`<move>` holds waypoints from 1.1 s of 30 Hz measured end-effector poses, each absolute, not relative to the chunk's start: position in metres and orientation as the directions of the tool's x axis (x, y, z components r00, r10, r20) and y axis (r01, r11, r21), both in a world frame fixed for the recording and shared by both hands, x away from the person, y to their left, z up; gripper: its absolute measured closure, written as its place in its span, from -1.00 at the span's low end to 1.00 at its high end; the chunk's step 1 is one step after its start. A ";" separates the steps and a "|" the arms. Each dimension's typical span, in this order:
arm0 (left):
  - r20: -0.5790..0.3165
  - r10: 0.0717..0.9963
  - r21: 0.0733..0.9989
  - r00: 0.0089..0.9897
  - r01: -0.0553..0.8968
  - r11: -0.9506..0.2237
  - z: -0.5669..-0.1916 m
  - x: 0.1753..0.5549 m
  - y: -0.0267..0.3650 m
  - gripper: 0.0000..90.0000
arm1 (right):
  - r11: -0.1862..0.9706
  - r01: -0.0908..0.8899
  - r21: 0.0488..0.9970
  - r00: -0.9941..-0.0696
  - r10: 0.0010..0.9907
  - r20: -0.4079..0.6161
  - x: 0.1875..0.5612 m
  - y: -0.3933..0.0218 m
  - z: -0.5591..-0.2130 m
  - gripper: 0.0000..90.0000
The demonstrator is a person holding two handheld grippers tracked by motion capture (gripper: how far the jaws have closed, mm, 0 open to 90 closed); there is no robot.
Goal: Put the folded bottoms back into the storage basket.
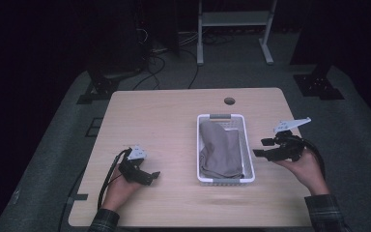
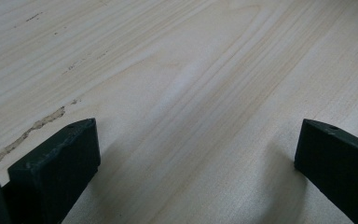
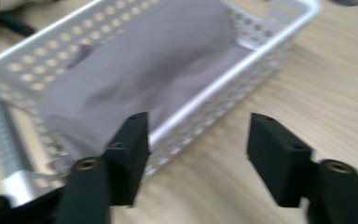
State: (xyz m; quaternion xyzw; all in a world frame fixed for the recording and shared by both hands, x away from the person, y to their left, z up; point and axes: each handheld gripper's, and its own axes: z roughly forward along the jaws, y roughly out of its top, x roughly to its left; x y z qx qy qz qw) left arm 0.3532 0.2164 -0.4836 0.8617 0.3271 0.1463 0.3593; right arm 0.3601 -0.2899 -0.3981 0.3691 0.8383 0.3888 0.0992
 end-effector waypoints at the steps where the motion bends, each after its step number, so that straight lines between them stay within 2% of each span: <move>1: 0.016 0.669 0.715 0.743 0.459 -0.527 -0.484 0.353 0.216 -1.00 | 0.427 0.537 0.728 -0.698 0.709 0.100 0.360 -0.291 -0.400 -0.45; 2: 0.016 0.669 0.715 0.743 0.459 -0.527 -0.484 0.353 0.216 -1.00 | 0.427 0.537 0.728 -0.698 0.709 0.100 0.360 -0.291 -0.400 -0.45; 5: 0.016 0.668 0.714 0.744 0.459 -0.529 -0.483 0.353 0.216 -1.00 | 0.423 0.563 0.710 -0.643 0.764 0.054 0.359 -0.295 -0.409 -0.69; 10: 0.017 0.667 0.714 0.744 0.458 -0.529 -0.484 0.353 0.216 -1.00 | 0.392 0.580 0.714 -0.593 0.804 0.041 0.359 -0.304 -0.415 -0.81; 11: 0.017 0.667 0.714 0.745 0.458 -0.529 -0.484 0.353 0.216 -1.00 | 0.369 0.576 0.730 -0.577 0.815 0.043 0.359 -0.309 -0.419 -0.91; 13: 0.017 0.667 0.714 0.745 0.458 -0.529 -0.484 0.353 0.216 -1.00 | 0.357 0.569 0.741 -0.561 0.827 0.032 0.360 -0.311 -0.423 -0.98; 19: 0.017 0.666 0.714 0.745 0.457 -0.530 -0.484 0.353 0.216 -1.00 | 0.322 0.583 0.746 -0.513 0.858 0.031 0.363 -0.318 -0.436 -1.00; 33: 0.017 0.658 0.714 0.753 0.452 -0.535 -0.483 0.353 0.216 -1.00 | 0.359 0.627 0.691 -0.477 0.879 -0.024 0.374 -0.313 -0.472 -1.00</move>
